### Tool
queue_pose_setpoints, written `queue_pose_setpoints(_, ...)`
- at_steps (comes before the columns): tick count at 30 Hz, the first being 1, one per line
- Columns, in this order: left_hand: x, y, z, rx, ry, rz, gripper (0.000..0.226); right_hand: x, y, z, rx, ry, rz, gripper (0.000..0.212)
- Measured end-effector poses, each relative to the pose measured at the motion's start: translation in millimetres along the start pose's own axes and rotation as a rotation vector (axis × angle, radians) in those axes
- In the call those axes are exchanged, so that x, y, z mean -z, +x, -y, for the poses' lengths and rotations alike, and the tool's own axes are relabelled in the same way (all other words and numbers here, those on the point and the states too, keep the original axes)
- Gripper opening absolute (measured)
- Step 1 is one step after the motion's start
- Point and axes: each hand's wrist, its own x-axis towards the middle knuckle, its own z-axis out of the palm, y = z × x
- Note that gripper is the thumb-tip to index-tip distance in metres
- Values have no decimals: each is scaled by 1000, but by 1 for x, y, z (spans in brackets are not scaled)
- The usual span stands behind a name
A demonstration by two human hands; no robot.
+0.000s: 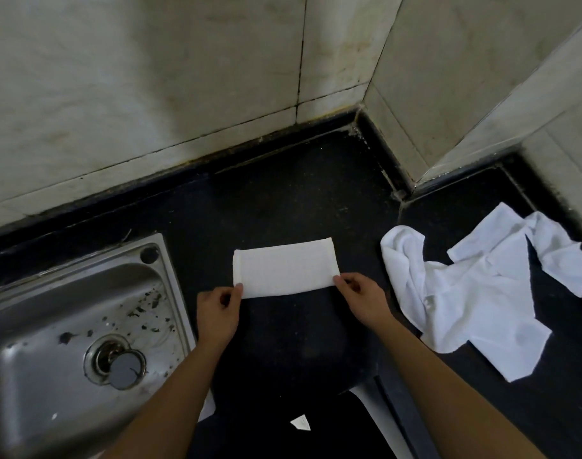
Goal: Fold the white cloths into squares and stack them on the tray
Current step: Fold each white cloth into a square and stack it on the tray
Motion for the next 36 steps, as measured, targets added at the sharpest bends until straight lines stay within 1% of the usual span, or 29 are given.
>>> queue_pose_setpoints(2, -1, 0, 3, -47, 48, 16, 23, -3, 4, -4, 26, -88, -15, 25)
queue_pose_setpoints(6, 2, -1, 1, -34, 124, 16, 23, -5, 11, -10, 104, -264, -16, 27)
queue_pose_setpoints(9, 2, -1, 4, -58, 160, 3, 23, -3, 11, -8, 149, -329, -19, 28)
queue_pose_setpoints(12, 1, -2, 8, -83, 168, -14, 22, -5, 8, -6, 148, -374, -13, 28)
queue_pose_setpoints(14, 2, -5, 10, -119, 193, -58, 23, -6, 1, -4, 168, -391, -55, 28)
queue_pose_setpoints(15, 3, -6, 10, -178, 242, -101, 26, -8, -3, -3, 237, -436, -128, 32)
queue_pose_setpoints(17, 2, -8, 6, -354, 405, -164, 32, -17, -7, 0, 445, -597, -276, 40)
queue_pose_setpoints(18, 0, -7, 2, -448, 483, -160, 34, -22, -6, 4, 535, -664, -302, 45)
queue_pose_setpoints(19, -2, -5, -3, -524, 559, -118, 38, -29, -4, 8, 586, -717, -275, 50)
queue_pose_setpoints(20, -6, -2, -9, -573, 638, -47, 45, -37, -1, 13, 595, -766, -208, 57)
queue_pose_setpoints(22, -13, 10, -15, -613, 802, 112, 58, -50, 9, 16, 553, -846, -80, 69)
queue_pose_setpoints(24, -16, 23, -11, -618, 910, 207, 67, -55, 19, 10, 497, -890, -10, 73)
queue_pose_setpoints(26, -16, 31, -2, -590, 951, 256, 73, -55, 23, 5, 468, -913, 29, 75)
queue_pose_setpoints(29, -15, 37, 1, -575, 940, 267, 74, -54, 27, 3, 462, -924, 47, 76)
queue_pose_setpoints(32, -16, 31, -2, -569, 943, 331, 76, -52, 22, 2, 476, -871, 34, 76)
queue_pose_setpoints(34, -10, 32, -7, -579, 920, 310, 77, -46, 13, 1, 468, -741, -62, 76)
queue_pose_setpoints(35, -7, 33, -14, -593, 894, 266, 75, -42, 7, -1, 450, -662, -139, 73)
queue_pose_setpoints(36, -5, 35, -22, -643, 875, 202, 71, -38, 1, -2, 425, -592, -221, 67)
